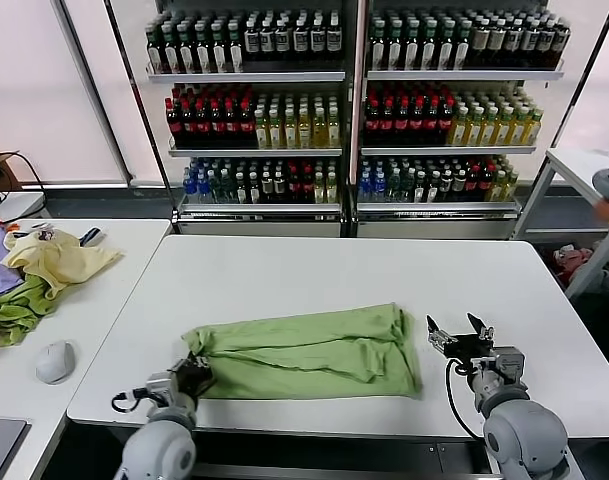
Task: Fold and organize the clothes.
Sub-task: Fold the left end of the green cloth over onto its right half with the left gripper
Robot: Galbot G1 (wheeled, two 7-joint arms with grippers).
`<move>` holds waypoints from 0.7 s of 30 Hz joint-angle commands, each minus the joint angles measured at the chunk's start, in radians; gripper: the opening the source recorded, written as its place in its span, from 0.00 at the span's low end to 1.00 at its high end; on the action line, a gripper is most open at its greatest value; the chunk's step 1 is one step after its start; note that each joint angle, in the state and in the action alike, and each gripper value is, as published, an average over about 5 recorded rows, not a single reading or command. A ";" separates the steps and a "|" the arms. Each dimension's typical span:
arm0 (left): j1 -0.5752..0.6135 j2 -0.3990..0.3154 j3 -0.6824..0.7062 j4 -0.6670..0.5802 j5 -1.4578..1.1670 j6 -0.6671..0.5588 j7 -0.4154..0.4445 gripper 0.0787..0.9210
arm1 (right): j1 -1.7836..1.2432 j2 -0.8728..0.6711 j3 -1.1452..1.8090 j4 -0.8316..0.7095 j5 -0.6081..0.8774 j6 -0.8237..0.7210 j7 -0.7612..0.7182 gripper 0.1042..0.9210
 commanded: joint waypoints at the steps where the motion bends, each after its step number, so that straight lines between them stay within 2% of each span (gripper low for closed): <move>1: -0.043 0.235 -0.328 -0.017 -0.273 -0.015 0.042 0.06 | 0.010 0.000 -0.003 -0.004 -0.001 0.003 0.000 0.88; 6: -0.037 0.231 -0.354 -0.126 -0.516 -0.009 0.059 0.06 | 0.015 0.005 -0.010 -0.008 -0.009 0.005 0.001 0.88; 10: -0.038 0.159 -0.251 -0.257 -0.656 0.000 0.074 0.06 | 0.016 0.010 -0.018 -0.012 -0.022 0.006 0.000 0.88; 13: -0.058 0.092 -0.137 -0.310 -0.709 0.003 0.079 0.06 | 0.013 0.010 -0.022 -0.011 -0.031 0.007 0.000 0.88; 17: -0.103 0.007 0.027 -0.297 -0.711 -0.004 0.078 0.06 | 0.006 0.009 -0.023 -0.009 -0.039 0.009 -0.002 0.88; 21: -0.164 -0.060 0.162 -0.201 -0.669 -0.010 0.067 0.06 | -0.001 0.006 -0.019 -0.009 -0.044 0.012 -0.003 0.88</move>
